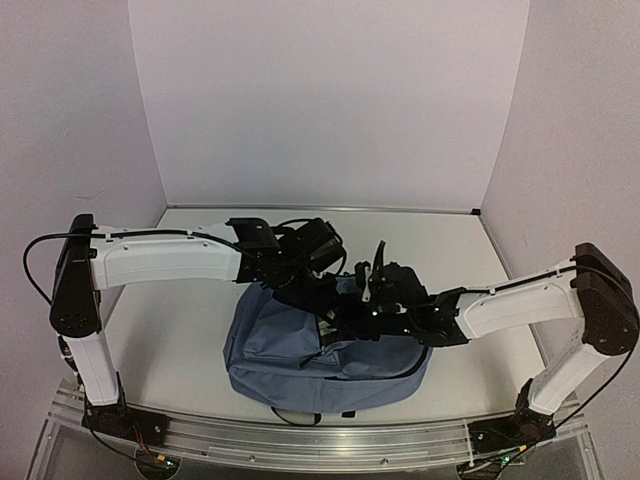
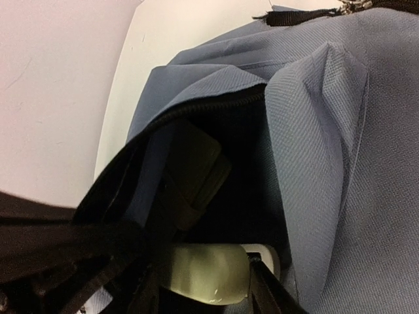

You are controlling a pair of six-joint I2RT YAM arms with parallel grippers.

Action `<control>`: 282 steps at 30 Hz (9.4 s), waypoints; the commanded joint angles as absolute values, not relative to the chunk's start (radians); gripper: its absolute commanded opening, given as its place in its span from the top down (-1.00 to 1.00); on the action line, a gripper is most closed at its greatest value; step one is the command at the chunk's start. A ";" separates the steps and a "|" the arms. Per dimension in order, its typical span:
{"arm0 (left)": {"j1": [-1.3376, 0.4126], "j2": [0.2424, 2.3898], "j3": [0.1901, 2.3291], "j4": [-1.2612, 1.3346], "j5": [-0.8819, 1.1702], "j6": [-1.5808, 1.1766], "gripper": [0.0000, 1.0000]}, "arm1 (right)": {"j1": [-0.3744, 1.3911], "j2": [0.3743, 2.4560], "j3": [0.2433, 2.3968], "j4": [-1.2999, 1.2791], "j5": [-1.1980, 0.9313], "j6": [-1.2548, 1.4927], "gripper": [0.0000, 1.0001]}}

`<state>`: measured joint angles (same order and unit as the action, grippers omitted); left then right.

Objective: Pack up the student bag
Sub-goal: Place the stationery in the student bag, then zip the student bag at the center of the board.

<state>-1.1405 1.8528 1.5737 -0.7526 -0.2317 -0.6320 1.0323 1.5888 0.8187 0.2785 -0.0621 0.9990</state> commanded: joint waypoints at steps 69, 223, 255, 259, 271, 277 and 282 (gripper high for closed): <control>-1.112 1.782 1.540 -0.522 -0.032 -0.621 0.00 | 1.080 1.183 0.746 -0.003 0.341 0.907 -0.31; -1.081 1.320 0.691 -0.011 0.161 -0.110 -0.11 | 1.069 1.657 1.169 0.026 -0.075 0.726 1.00; -1.181 1.433 0.671 0.154 -0.176 -0.082 1.00 | 1.069 1.704 1.095 0.150 -0.155 0.783 1.00; -1.185 1.405 0.678 0.104 -0.131 -0.094 0.99 | 1.070 1.678 1.098 0.150 -0.120 0.768 1.00; -1.233 1.354 0.696 -0.079 -0.060 -0.144 1.00 | 1.051 1.601 1.117 0.111 0.107 0.729 1.00; -1.246 1.371 0.704 -0.111 -0.041 -0.156 1.00 | 1.040 1.612 1.140 0.111 0.121 0.714 1.00; -1.263 1.374 0.706 -0.128 -0.035 -0.170 0.99 | 1.027 1.601 1.142 0.110 0.141 0.705 1.00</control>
<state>-1.2189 1.3731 0.6921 -0.0007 -0.1257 -0.1390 1.0718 1.6684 1.0920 0.0433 0.0130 0.7270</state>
